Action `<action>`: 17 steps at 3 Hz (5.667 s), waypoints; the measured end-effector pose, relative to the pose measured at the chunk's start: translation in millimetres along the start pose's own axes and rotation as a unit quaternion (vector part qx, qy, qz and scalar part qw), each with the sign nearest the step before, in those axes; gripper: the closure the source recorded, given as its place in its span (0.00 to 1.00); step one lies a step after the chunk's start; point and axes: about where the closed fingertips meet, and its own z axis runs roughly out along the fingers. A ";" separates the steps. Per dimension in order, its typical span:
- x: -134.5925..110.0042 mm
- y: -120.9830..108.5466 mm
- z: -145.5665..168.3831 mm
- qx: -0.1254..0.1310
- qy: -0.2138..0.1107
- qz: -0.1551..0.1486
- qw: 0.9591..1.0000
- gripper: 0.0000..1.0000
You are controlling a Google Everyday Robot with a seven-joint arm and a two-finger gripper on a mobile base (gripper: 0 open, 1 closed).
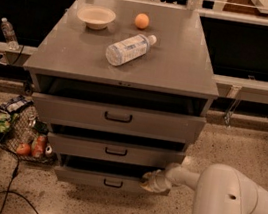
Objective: Open bottom drawer
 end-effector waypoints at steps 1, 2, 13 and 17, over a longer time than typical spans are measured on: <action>-3.5 6.8 -14.0 -0.011 0.017 -0.006 1.000 0.30; -12.3 26.3 -53.4 -0.047 0.064 -0.027 0.996 0.31; 12.7 22.3 13.3 -0.058 -0.025 0.005 0.998 1.00; 4.2 104.1 4.9 -0.143 -0.038 0.058 0.987 0.27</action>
Offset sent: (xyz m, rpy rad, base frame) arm -0.0628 -0.0215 0.0998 -0.2337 0.1521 0.1615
